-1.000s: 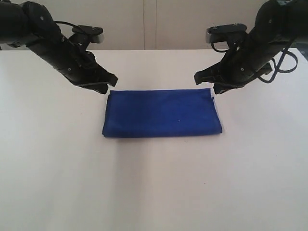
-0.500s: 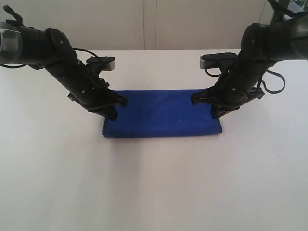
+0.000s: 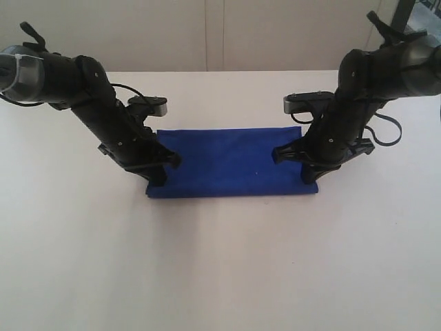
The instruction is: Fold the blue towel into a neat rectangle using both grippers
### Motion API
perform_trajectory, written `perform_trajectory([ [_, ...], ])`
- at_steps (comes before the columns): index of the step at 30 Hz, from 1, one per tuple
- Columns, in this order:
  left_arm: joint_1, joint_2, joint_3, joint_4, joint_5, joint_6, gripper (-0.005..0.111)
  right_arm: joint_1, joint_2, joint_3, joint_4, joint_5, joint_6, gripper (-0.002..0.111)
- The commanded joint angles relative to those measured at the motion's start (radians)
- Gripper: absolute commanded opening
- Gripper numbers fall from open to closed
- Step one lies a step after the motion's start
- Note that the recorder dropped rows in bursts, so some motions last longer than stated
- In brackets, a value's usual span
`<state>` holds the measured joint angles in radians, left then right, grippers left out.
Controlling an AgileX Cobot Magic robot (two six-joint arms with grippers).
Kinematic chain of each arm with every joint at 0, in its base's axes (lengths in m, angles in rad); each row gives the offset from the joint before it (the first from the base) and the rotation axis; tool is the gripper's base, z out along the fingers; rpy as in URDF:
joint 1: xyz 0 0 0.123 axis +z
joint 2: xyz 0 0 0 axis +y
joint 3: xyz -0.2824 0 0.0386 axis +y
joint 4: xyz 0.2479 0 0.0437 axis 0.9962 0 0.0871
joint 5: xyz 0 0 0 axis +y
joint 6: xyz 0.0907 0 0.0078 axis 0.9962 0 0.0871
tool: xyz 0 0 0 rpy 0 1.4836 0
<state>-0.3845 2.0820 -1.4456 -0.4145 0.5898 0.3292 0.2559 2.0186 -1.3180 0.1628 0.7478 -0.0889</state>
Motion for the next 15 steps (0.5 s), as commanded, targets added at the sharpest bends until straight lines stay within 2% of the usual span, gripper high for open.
perform_trajectory([
  [1,0.001,0.004,0.003,0.051,0.032,0.007,0.000,-0.006,-0.002,-0.007,-0.002,0.000,0.006,0.000],
  [15,0.001,0.004,0.003,0.053,0.030,0.007,0.000,-0.006,-0.002,0.043,-0.002,-0.029,0.006,0.000],
])
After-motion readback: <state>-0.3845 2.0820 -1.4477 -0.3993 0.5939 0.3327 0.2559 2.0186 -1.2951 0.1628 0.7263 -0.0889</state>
